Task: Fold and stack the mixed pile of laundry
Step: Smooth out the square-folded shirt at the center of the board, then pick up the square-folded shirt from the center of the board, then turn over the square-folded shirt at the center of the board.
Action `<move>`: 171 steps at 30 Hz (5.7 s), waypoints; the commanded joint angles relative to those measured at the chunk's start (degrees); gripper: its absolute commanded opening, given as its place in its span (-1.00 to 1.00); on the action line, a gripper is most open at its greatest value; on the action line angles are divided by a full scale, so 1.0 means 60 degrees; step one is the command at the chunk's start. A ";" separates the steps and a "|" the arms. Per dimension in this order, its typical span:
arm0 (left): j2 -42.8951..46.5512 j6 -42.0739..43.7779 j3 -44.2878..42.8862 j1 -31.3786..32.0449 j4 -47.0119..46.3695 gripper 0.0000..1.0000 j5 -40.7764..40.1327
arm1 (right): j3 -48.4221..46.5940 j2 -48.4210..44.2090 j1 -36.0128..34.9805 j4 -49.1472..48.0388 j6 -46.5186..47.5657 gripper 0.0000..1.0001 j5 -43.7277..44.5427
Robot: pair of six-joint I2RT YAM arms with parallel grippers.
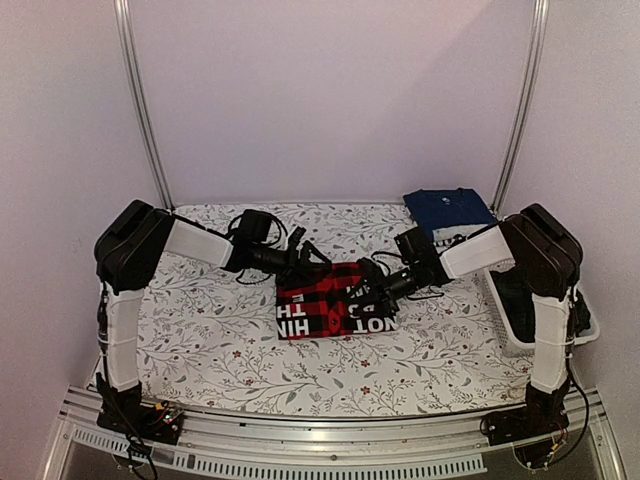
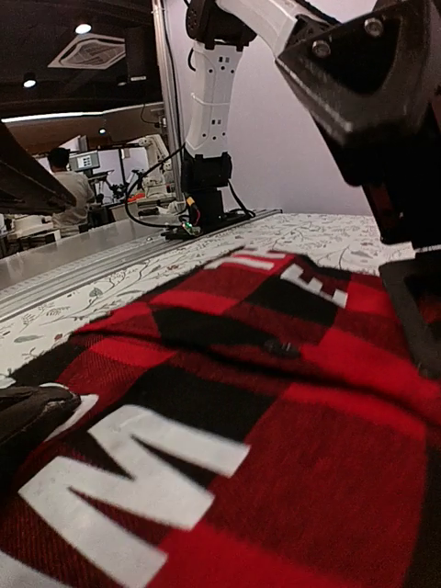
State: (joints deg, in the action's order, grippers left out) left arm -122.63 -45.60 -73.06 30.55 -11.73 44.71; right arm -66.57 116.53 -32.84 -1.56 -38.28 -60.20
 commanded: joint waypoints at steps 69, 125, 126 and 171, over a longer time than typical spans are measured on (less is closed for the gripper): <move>0.0271 0.9508 -0.2121 0.5306 0.4400 0.41 -0.6724 | 0.3894 -0.7423 0.2860 0.1984 0.0561 0.98 0.3006; 0.2831 0.3966 -0.1840 0.2710 0.1897 0.99 -0.2788 | 0.1836 -0.0720 0.1486 -0.2126 -0.3184 -1.00 0.1501; 0.2862 0.3777 -0.2228 0.2509 0.2341 0.99 -0.2630 | 0.1710 -0.0768 0.1481 -0.1779 -0.2965 -1.00 0.1583; 0.5804 0.1406 0.0757 -0.3804 0.3235 0.99 -0.0475 | -0.1737 -0.2279 0.2089 0.6582 0.0077 -1.00 0.4597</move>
State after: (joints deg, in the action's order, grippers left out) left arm -90.37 -42.76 -69.73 7.97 1.83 45.98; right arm -71.44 108.31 -22.06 22.28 -42.52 -39.16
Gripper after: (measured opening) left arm 0.996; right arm 0.026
